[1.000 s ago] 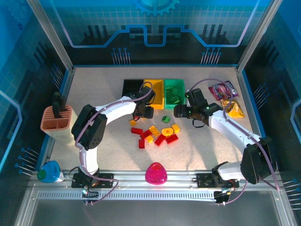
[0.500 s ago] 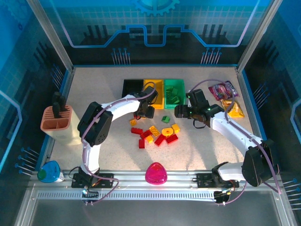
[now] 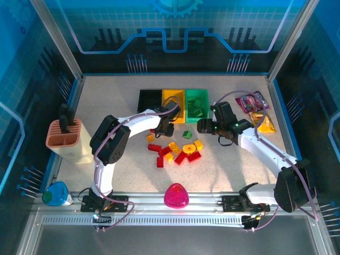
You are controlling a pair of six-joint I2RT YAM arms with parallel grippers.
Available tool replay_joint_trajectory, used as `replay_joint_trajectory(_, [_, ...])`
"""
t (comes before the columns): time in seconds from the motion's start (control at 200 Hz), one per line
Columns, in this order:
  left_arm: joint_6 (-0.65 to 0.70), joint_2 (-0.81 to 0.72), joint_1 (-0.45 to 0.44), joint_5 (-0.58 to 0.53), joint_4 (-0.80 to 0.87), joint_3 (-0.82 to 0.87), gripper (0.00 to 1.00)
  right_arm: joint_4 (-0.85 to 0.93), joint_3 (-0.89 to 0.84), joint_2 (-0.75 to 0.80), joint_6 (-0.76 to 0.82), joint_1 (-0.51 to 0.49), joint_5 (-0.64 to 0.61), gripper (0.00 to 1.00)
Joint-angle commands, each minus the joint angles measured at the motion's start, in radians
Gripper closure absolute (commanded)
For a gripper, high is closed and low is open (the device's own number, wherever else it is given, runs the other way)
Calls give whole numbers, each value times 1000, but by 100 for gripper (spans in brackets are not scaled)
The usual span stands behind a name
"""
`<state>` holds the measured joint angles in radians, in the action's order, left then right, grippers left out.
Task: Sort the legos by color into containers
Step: Pick up the lego from the center of the table, then place the lego in the container.
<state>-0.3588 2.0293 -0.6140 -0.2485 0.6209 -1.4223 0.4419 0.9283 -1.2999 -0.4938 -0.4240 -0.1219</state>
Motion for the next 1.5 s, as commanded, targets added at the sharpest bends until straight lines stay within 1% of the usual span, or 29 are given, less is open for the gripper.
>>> replay_joint_trajectory(0.0, [4, 7, -12, -21, 29, 20, 64, -13, -16, 26, -14, 16, 4, 18])
replay_joint_trajectory(0.115, [-2, -19, -28, -38, 40, 33, 73, -13, -22, 35, -14, 16, -4, 18])
replay_joint_trajectory(0.24, [-2, -89, -47, -48, 36, 63, 78, -12, -32, 51, -11, 18, -19, 18])
replay_joint_trajectory(0.415, [2, -203, -49, -10, 26, 71, 80, -22, -43, 62, -14, 22, -20, 18])
replay_joint_trajectory(0.495, [15, -225, -45, -11, 26, 44, 80, -27, -43, 62, -20, 22, -16, 18])
replay_joint_trajectory(0.53, [23, -225, -44, -11, 26, 27, 80, -28, -70, 63, -23, 22, -13, 18])
replay_joint_trajectory(0.755, [58, -146, -20, 14, 53, -127, 80, -10, -98, 106, -21, 22, -28, 19])
replay_joint_trajectory(0.936, [66, -55, 21, 47, 61, -254, 79, 7, -120, 151, -12, 25, -37, 19])
replay_joint_trajectory(1.171, [81, 75, 61, 50, 106, -449, 79, 8, -141, 175, -15, 25, -3, 19])
replay_joint_trajectory(1.291, [80, 112, 81, 49, 110, -509, 73, 7, -158, 184, -23, 20, 9, 19])
replay_joint_trajectory(1.326, [80, 109, 82, 48, 107, -513, 66, 5, -161, 187, -23, 17, 13, 19])
replay_joint_trajectory(1.391, [77, 86, 82, 45, 97, -509, 49, 6, -168, 192, -19, 14, 18, 18])
replay_joint_trajectory(1.496, [64, -5, 77, 73, 21, -415, 41, -3, -178, 191, 0, 3, 35, 16])
